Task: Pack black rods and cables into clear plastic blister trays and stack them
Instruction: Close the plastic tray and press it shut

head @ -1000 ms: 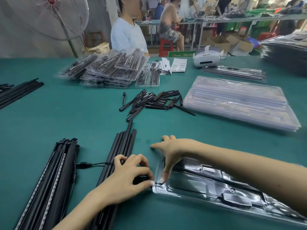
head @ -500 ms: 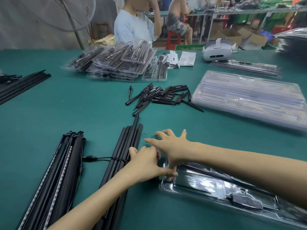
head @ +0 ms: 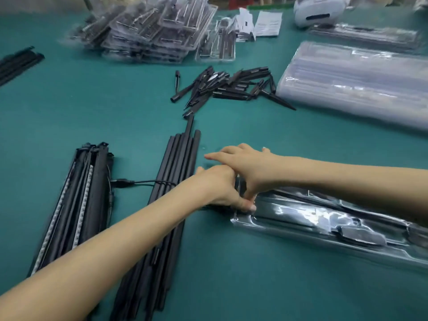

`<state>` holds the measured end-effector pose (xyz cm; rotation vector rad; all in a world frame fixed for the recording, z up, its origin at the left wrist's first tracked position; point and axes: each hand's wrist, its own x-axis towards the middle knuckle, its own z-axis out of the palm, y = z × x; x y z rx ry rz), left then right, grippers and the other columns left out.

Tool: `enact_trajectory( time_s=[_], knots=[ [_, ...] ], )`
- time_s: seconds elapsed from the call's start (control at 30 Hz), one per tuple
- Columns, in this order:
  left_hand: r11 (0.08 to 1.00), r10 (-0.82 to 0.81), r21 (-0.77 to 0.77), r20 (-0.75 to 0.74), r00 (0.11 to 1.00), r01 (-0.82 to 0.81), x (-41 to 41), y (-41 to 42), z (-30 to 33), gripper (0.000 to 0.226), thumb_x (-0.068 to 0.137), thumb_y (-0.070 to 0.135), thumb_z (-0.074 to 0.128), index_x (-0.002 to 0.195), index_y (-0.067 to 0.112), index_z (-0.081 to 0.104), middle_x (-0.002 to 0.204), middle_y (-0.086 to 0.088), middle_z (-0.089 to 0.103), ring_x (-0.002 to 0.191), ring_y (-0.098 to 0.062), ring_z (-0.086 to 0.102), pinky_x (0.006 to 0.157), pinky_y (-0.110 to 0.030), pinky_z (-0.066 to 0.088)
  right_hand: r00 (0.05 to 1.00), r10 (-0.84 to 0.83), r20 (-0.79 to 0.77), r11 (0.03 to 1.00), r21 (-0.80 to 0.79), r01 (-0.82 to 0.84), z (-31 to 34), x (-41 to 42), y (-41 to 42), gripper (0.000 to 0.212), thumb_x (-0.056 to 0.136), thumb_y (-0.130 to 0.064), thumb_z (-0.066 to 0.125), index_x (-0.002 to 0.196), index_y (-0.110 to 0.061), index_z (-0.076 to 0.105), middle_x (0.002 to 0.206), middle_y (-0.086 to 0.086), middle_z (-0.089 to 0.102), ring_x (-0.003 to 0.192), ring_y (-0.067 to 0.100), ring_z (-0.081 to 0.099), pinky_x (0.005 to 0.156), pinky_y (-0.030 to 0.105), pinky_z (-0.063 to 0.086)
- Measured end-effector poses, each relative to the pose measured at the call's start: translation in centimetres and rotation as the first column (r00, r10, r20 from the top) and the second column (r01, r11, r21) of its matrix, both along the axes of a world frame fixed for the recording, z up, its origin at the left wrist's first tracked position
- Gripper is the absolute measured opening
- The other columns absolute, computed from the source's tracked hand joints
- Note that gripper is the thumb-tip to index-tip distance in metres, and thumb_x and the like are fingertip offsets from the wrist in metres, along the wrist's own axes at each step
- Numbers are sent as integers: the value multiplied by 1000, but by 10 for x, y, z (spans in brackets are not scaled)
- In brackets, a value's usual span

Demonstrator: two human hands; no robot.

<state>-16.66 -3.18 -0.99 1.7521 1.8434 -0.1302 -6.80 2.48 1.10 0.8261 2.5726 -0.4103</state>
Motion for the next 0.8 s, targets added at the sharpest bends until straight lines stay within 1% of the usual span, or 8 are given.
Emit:
enact_trajectory(
  time_s=[0.2,0.27,0.33,0.43,0.57,0.67,0.73,0.8],
  knots=[
    [1000,-10,18,70,997,9,3,-1,5,80,72,46,78,139,21,42,130,-2,56,117,-24,53,96,-29,43,999,-6,-32,1000,8,6,-4,-1,-1,118,59,-14,87,150,-38,15,143,-3,31,127,24,30,92,63,40],
    [1000,-7,25,74,997,5,2,-3,7,80,72,48,77,139,21,43,130,-3,55,118,-24,52,98,-31,43,1000,10,-21,1000,20,-10,-3,-3,-1,118,57,-15,88,148,-41,17,142,-3,31,125,24,30,88,61,39],
    [1000,9,29,32,999,-10,0,-8,9,72,70,56,74,128,21,47,116,-1,57,115,-23,53,97,-36,42,1000,20,7,999,32,-20,-2,-5,1,122,54,-19,90,147,-43,16,142,-3,27,126,24,27,86,57,40],
    [999,48,3,-36,998,-48,-2,-11,9,62,72,65,67,107,19,46,88,9,52,91,-16,51,88,-41,37,999,-9,44,999,32,8,0,-8,5,130,50,-26,93,147,-47,9,146,-4,19,130,24,23,85,52,39],
    [990,135,-53,114,984,-129,-4,-10,14,52,70,53,77,88,12,49,74,4,49,64,-12,44,60,-28,33,998,-32,55,999,44,30,-5,-6,7,132,50,-30,92,148,-48,5,150,-4,15,134,26,22,91,54,38],
    [988,149,-59,108,983,-144,0,-6,17,50,70,47,80,90,16,47,79,8,50,67,-6,46,54,-19,33,997,-43,59,998,39,41,-6,-6,7,131,52,-28,91,148,-47,5,150,-2,18,133,26,23,95,57,40],
    [985,159,-75,85,984,-153,3,-3,17,55,69,48,80,104,15,51,95,4,55,82,-13,52,65,-19,37,997,-41,72,999,30,39,-6,-8,8,130,53,-26,91,149,-46,6,147,-1,22,130,26,25,95,58,40],
    [982,175,-80,55,983,-170,4,-1,15,76,70,48,80,128,10,48,119,-3,56,106,-21,53,80,-21,38,996,-45,74,999,18,44,-6,-9,9,129,53,-25,91,148,-47,7,145,-1,23,128,26,26,95,60,40]
  ],
)
